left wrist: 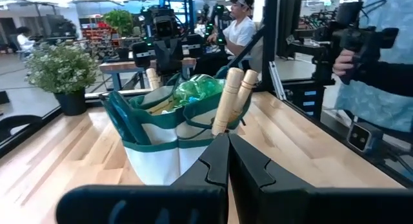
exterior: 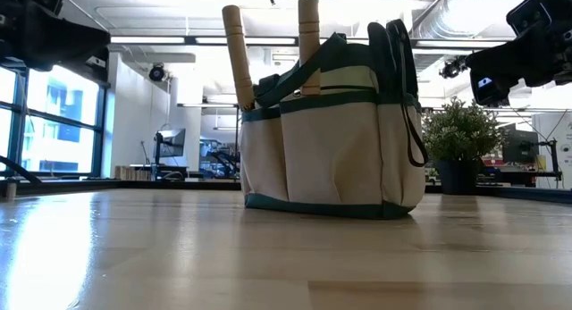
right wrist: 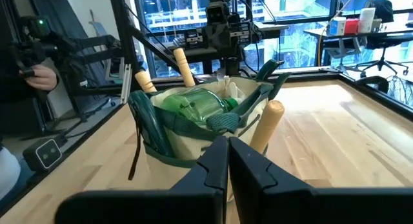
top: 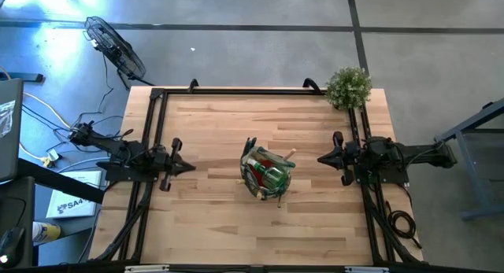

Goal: Pick & Place Garden tools in Gardening bag
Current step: Return to Home Position

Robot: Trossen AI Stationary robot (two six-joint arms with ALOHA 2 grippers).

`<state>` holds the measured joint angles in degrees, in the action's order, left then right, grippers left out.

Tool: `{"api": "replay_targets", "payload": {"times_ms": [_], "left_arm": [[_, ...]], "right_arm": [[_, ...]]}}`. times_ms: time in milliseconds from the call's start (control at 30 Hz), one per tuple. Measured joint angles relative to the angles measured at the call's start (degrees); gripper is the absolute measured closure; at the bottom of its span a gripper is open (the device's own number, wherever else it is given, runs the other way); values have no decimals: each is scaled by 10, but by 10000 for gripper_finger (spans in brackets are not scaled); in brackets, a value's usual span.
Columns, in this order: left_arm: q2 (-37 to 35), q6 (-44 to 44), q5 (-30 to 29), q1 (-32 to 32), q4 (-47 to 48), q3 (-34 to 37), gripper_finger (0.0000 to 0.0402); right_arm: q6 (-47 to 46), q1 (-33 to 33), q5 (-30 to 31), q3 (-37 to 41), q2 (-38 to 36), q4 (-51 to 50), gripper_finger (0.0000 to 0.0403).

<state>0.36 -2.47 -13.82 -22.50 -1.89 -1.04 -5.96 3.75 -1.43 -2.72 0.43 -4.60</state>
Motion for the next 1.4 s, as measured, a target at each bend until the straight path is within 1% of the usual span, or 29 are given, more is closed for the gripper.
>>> {"api": "replay_targets", "payload": {"times_ms": [233,300,400,500,667,1400], "left_arm": [[0,-3,30,0,4,0,401],[0,-3,29,0,4,0,401],[0,-4,9,0,2,0,401],[0,-20,-31,0,-2,0,401],[0,-15,-88,0,-7,0,401],[0,-13,-91,1,-8,0,401]], "right_arm": [[1,0,0,0,0,1,398],[1,0,0,0,0,2,398],[0,0,0,0,0,2,398],[0,0,0,0,0,2,398],[0,0,0,0,0,2,398],[0,0,0,0,0,3,398]]}}
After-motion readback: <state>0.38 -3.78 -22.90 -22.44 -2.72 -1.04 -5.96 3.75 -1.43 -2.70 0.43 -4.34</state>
